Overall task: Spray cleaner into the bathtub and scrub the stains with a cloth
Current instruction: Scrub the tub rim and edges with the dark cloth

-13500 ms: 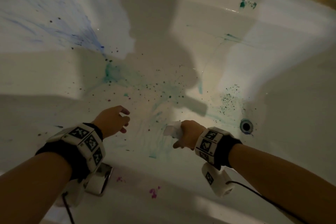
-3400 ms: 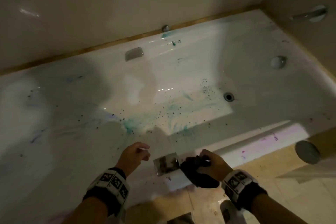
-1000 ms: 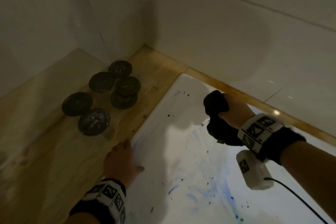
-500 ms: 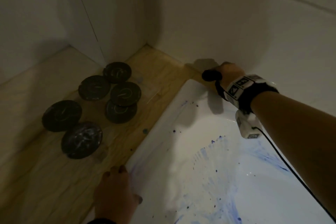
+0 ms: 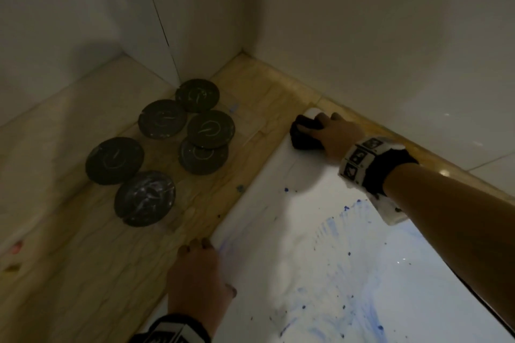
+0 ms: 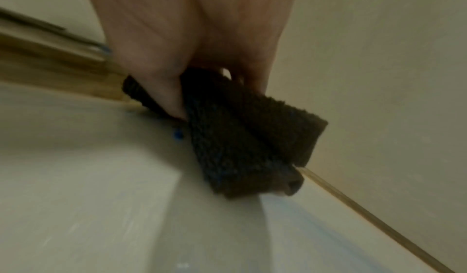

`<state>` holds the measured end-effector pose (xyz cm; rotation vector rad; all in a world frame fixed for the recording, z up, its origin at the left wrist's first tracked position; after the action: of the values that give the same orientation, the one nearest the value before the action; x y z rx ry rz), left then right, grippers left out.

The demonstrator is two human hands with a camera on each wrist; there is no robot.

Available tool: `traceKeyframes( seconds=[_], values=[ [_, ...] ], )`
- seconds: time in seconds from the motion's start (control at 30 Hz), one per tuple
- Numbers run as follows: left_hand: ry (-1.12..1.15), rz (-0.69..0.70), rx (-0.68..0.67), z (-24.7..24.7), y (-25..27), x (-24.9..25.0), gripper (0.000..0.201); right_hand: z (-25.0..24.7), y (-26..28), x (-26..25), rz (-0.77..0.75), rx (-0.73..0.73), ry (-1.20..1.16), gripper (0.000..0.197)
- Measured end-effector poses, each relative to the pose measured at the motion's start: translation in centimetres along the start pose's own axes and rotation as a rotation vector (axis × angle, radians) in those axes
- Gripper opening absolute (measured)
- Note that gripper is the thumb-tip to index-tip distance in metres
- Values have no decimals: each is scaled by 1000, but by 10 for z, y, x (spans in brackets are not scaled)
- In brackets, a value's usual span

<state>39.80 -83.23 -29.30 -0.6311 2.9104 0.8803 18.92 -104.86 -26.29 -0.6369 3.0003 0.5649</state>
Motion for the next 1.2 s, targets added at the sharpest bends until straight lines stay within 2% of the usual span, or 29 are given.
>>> traceKeyframes(
  seconds=[0.07,0.1,0.17,0.2,0.27,0.3,0.37,0.43,0.47,0.6,0.63,0.7,0.73,0.83,0.9,1.0,1.07,1.2],
  values=[
    [11,-3,-4,-1,0,0,75,9,11,-3,-108,-44,61,58],
    [16,-2,-8,-1,0,0,74,9,15,0,-122,-67,52,52],
    [15,-3,-23,0,0,0,75,-9,16,28,44,39,-162,29],
    [12,-8,-28,1,-1,0,77,-22,14,42,117,132,-229,25],
    [13,-12,-29,1,-2,1,78,-48,10,59,185,324,-249,34],
    [16,-10,-30,0,-2,1,76,-47,7,59,178,331,-252,37],
    [14,-5,-36,-2,-1,2,72,-24,-2,47,143,229,-292,45],
    [11,-5,-34,-2,-1,0,73,5,-7,21,76,80,-227,48],
    [10,-6,-32,-2,0,0,74,10,-7,9,16,79,-135,49],
    [14,8,-30,-3,3,2,67,28,25,-16,-187,119,-152,38],
    [17,9,-34,-3,4,2,64,34,32,-18,-231,81,-158,33],
    [24,6,-40,-4,5,2,62,28,38,-8,-236,54,-240,24],
    [30,6,-45,-4,5,2,63,15,36,-1,-200,88,-310,19],
    [43,2,-45,-3,4,2,65,-34,20,28,-34,327,-449,10],
    [44,4,-41,-2,3,2,65,-48,8,22,-30,392,-323,19],
    [42,2,-40,-1,1,2,65,3,-6,-11,-128,200,-187,43],
    [35,-3,-31,-1,1,1,67,28,-3,-31,-181,159,-102,50],
    [18,-16,-25,0,1,1,68,37,39,-71,-489,217,-41,65]
  ],
)
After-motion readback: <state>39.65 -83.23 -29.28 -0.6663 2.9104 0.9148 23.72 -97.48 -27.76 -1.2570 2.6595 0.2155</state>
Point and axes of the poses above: each hand's wrist, its own y-axis away from the middle knuckle, its own z-axis out of the palm, x = y × z, the point moved 10 cm from there along -y, towards the middle knuckle, and after that the axes turned 13 degrees about -z, right-handed, at the moved point
